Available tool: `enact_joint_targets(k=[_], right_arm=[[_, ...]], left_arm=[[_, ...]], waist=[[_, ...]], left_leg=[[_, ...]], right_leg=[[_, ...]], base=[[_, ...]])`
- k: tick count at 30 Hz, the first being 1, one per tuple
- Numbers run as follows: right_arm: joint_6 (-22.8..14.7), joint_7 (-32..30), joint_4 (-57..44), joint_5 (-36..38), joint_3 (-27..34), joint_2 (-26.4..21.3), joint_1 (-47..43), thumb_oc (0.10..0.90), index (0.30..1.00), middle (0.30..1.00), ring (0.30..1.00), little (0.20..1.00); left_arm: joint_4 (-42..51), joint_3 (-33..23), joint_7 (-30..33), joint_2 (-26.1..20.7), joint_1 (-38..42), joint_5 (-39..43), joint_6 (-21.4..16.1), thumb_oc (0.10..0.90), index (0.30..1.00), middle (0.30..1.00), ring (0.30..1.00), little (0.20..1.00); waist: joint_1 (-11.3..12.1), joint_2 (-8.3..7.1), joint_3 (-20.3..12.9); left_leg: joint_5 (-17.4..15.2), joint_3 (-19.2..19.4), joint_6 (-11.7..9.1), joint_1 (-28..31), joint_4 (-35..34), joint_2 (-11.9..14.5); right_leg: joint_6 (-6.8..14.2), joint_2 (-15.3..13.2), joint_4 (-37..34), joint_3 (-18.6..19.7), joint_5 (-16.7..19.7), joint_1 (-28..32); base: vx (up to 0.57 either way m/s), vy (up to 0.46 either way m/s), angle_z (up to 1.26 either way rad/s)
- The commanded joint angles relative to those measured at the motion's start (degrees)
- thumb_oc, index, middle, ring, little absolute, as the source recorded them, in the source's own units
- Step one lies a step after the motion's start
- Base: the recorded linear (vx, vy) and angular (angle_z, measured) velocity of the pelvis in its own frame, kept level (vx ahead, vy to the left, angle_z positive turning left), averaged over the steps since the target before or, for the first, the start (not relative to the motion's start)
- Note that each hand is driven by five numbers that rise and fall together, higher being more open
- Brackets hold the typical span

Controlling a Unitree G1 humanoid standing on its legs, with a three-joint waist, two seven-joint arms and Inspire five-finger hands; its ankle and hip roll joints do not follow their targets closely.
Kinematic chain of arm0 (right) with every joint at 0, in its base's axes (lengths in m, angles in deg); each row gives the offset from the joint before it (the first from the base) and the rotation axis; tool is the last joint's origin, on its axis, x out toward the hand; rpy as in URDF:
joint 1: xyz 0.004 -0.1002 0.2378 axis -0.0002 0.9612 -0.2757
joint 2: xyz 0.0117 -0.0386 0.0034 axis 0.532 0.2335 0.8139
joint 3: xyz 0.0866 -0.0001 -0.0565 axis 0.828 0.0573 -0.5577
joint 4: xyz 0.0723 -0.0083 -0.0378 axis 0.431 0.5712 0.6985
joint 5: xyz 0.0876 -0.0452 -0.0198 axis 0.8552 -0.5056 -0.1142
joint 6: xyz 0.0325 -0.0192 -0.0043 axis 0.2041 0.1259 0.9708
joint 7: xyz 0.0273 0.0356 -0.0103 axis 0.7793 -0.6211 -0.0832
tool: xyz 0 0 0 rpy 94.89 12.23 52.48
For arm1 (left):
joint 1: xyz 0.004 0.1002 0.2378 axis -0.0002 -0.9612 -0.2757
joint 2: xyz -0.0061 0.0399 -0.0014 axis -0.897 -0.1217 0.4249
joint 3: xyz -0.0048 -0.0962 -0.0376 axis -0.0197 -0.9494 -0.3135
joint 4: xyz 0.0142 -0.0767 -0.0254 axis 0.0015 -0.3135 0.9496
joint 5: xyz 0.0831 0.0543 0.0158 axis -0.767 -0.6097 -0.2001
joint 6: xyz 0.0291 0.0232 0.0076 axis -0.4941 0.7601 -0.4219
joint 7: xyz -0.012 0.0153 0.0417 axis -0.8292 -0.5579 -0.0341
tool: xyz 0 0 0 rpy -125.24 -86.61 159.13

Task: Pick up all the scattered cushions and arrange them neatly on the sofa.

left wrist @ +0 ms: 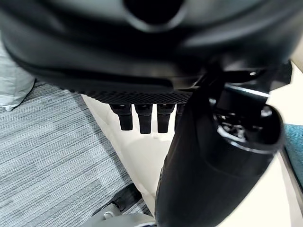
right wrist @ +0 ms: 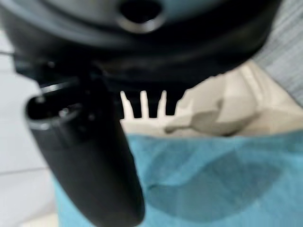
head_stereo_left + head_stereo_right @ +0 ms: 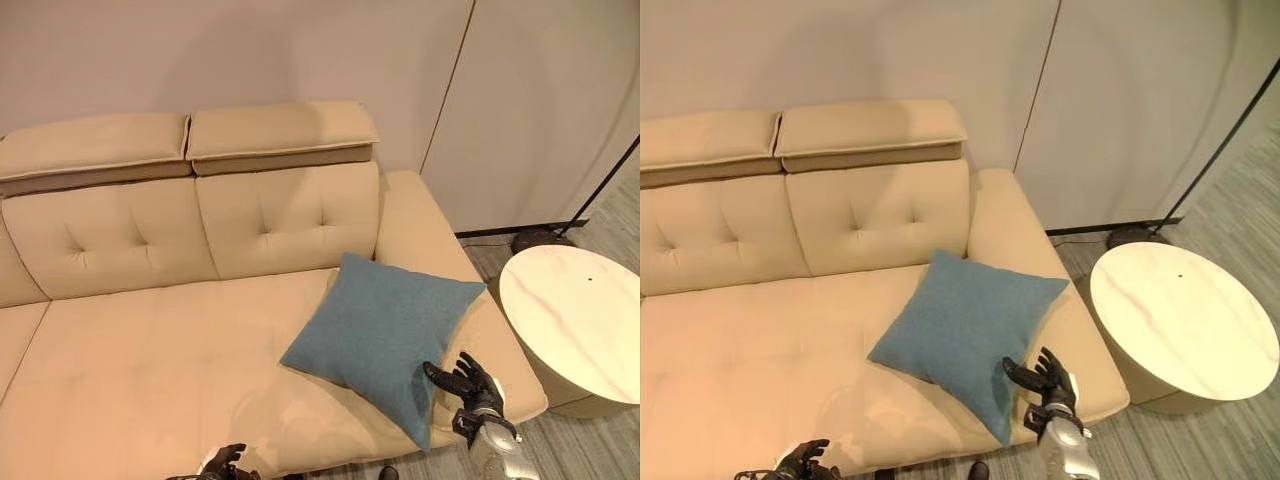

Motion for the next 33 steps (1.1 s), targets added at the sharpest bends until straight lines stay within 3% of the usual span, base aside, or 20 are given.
enact_joint_targets(k=[1, 7, 13, 19, 21, 22, 23, 24, 28, 33], right_arm=[[-3.5, -1.0, -0.6, -2.2, -0.4, -1.2, -8.1, 0.8, 0.9, 0.9, 0.9, 0.9], [-3.2, -1.0, 0.2, -3.5, -3.1, 0.2, -10.0, 0.8, 0.9, 0.9, 0.9, 0.9], [-4.4, -1.3, -1.6, -3.2, -4.4, 1.4, -11.3, 0.8, 0.9, 0.9, 0.9, 0.9], [-5.9, -0.1, -4.0, -4.9, -8.2, 1.0, -15.1, 0.8, 0.9, 0.9, 0.9, 0.9], [-6.2, 0.3, -4.8, -4.8, -8.9, 0.6, -16.1, 0.8, 0.9, 0.9, 0.9, 0.9], [-6.6, 0.7, -5.8, -4.3, -9.9, 0.3, -17.3, 0.8, 0.9, 0.9, 0.9, 0.9], [-6.6, 0.8, -6.0, -4.1, -10.3, 0.2, -18.0, 0.8, 0.9, 0.9, 0.9, 0.9], [-6.8, 1.2, -6.9, -4.3, -11.3, -0.5, -19.4, 0.8, 0.9, 0.9, 0.9, 0.9], [-7.2, 1.1, -8.2, -4.5, -12.5, -1.5, -22.0, 0.8, 0.9, 0.9, 0.9, 0.9], [-6.7, 1.3, -7.9, -7.2, -15.4, -1.4, -25.4, 0.8, 0.9, 0.9, 0.9, 0.9]], left_arm=[[0.5, 2.2, 1.3, -0.6, 3.2, -1.2, -1.6, 0.8, 0.9, 0.9, 0.9, 0.9], [6.4, 0.0, 4.2, -2.5, 7.1, 4.7, -2.9, 0.8, 0.9, 0.9, 0.9, 0.9], [17.0, -3.7, 8.9, -5.1, 12.9, 13.4, -6.7, 0.8, 0.9, 0.9, 0.9, 0.9], [27.2, -4.4, 13.3, -10.8, 26.5, 17.6, -11.2, 0.8, 0.9, 0.9, 0.9, 0.9], [26.7, -3.6, 13.1, -12.0, 29.9, 18.6, -11.7, 0.8, 0.9, 0.9, 0.9, 0.9], [26.4, -2.6, 12.8, -13.6, 33.0, 19.2, -11.9, 0.8, 0.9, 0.9, 0.9, 0.9], [25.7, -2.0, 12.6, -14.1, 34.2, 19.1, -11.8, 0.8, 0.9, 0.9, 0.9, 0.9], [25.0, -0.2, 12.1, -15.2, 37.5, 18.5, -11.5, 0.8, 0.9, 0.9, 0.9, 0.9], [22.9, 2.1, 11.0, -14.4, 41.4, 19.6, -11.5, 0.8, 0.9, 0.9, 0.9, 0.9], [25.4, 5.6, 4.7, -7.8, 42.0, 28.4, -12.5, 0.8, 0.9, 0.9, 0.9, 0.9]], waist=[[2.0, 0.03, 2.4], [2.8, 0.67, 5.1], [3.3, 0.4, 8.0], [1.7, -1.77, 10.7], [0.8, -2.33, 11.2], [0.4, -2.6, 11.7], [0.0, -3.2, 12.1], [-0.4, -3.42, 12.6], [-1.1, -4.26, 13.4], [-1.5, -5.28, 14.1]], left_leg=[[-5.0, -1.1, -0.3, 0.0, 0.5, -1.3], [-4.2, -2.3, -0.4, -3.5, 1.6, -1.5], [-4.2, -3.1, -0.6, -8.6, 4.6, -1.2], [-4.5, -2.3, -1.2, -17.6, 9.3, -0.6], [-4.9, -1.9, -1.3, -19.5, 10.8, -0.2], [-6.8, -2.1, -1.7, -20.7, 12.3, 0.6], [-5.4, -1.5, -1.3, -22.1, 12.9, 0.2], [-7.4, -1.9, -1.8, -23.3, 14.2, 0.9], [-7.8, -2.3, -1.8, -26.1, 16.0, 1.1], [-7.7, -2.3, -2.0, -28.1, 16.4, 1.0]], right_leg=[[4.0, -2.7, 3.9, -2.6, -2.4, -2.7], [3.8, -3.3, 4.3, -3.9, -2.4, -4.6], [3.7, -3.9, 4.8, -4.7, -1.8, -7.8], [3.6, -4.5, 5.5, -2.8, 0.1, -14.8], [3.7, -4.6, 5.6, -2.1, 0.5, -16.5], [4.2, -3.8, 5.9, -1.0, 0.0, -17.6], [3.7, -4.3, 6.0, -1.2, 1.1, -18.8], [4.2, -3.6, 6.3, -0.3, 0.4, -19.7], [4.2, -3.5, 7.0, 0.0, 0.6, -22.0], [4.4, -3.3, 6.5, -0.1, 1.4, -23.7]], base=[[0.0, 0.0, 0.0], [-0.06, 0.027, 0.1], [-0.07, 0.001, 0.16], [-0.06, 0.029, -0.08], [0.02, 0.051, -0.31], [-0.02, 0.05, -0.26], [0.05, 0.061, -0.29], [-0.03, 0.043, -0.22], [-0.01, 0.013, -0.12], [-0.02, 0.007, 0.02]])
